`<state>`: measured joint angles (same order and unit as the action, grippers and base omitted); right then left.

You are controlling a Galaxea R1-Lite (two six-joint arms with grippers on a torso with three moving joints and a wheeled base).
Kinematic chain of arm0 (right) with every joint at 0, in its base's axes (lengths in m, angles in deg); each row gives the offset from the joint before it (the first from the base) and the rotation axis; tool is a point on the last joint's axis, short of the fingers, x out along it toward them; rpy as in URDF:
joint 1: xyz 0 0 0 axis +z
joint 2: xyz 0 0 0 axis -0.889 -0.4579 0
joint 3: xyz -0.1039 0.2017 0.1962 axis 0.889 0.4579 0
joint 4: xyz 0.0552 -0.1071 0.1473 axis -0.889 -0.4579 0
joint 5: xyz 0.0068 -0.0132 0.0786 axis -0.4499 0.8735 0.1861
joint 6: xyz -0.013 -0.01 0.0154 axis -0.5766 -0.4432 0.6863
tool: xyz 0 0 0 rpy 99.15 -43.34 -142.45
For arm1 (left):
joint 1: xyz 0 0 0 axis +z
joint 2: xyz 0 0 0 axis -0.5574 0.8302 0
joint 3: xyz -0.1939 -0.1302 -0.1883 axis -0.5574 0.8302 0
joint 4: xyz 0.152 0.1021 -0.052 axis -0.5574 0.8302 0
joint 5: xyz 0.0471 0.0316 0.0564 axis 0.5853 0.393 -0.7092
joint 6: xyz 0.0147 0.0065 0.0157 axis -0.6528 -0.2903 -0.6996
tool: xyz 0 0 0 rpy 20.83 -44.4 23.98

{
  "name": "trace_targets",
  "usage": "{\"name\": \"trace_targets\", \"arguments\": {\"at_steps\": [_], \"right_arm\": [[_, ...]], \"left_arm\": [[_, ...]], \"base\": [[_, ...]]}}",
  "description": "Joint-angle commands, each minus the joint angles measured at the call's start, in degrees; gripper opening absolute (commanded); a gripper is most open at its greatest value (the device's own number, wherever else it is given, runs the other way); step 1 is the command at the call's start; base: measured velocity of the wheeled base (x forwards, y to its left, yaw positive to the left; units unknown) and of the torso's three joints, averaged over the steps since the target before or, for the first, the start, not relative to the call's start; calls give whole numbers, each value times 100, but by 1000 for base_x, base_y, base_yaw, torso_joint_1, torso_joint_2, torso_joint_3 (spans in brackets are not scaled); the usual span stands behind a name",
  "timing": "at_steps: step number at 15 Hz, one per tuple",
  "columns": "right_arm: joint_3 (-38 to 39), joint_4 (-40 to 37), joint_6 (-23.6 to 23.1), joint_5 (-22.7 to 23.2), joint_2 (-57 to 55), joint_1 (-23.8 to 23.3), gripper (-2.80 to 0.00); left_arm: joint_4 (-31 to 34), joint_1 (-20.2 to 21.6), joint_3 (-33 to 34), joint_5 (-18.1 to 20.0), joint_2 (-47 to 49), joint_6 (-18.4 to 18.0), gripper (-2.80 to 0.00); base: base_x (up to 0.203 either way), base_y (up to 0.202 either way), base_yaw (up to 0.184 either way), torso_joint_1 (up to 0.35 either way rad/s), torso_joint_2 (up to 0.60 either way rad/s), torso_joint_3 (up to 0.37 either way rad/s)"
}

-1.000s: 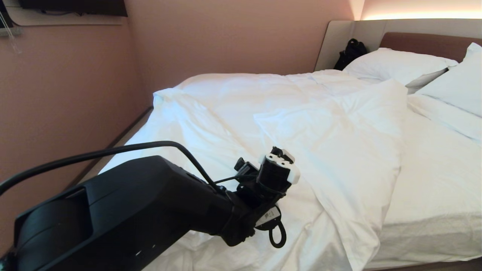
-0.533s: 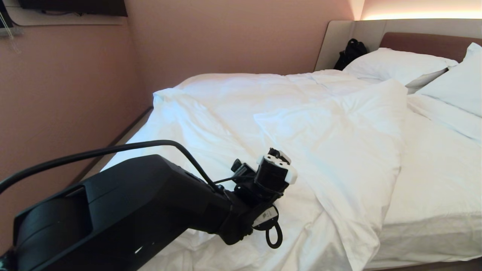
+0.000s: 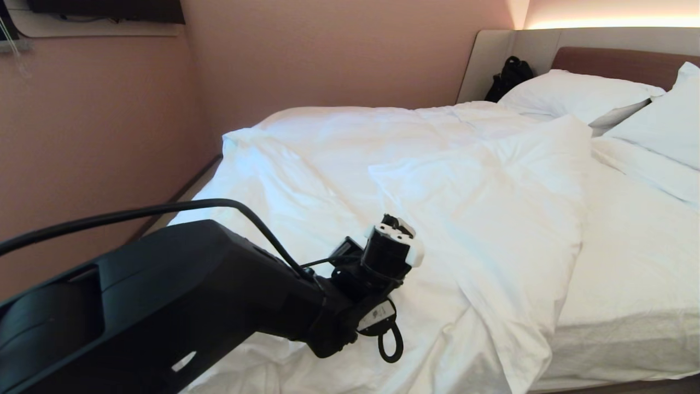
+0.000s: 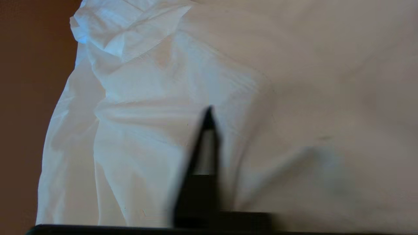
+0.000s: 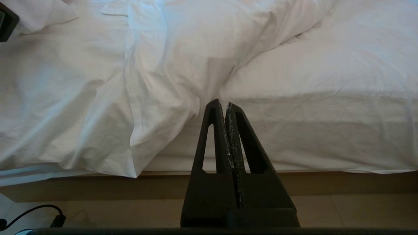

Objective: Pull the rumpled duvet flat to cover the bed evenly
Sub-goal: Flatten the corners of the folded blanket

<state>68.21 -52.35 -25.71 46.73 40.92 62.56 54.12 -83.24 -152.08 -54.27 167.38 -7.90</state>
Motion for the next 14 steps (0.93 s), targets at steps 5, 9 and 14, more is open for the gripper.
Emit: {"name": "trace_targets", "arguments": {"at_steps": [5,9,14], "right_arm": [[0,0,-3,2,-7,1,-280],[0,0,-3,2,-7,1,-280],[0,0,-3,2,-7,1,-280]], "left_arm": [[-23,388,578,-33,-907,-3,-280],[-22,1105,1195,-3,-1819,-14,-280],[44,2157,1717,208,-3006,-21,-280]], "base": [[0,0,0,0,0,0],[0,0,0,0,0,0],[0,0,0,0,0,0]]}}
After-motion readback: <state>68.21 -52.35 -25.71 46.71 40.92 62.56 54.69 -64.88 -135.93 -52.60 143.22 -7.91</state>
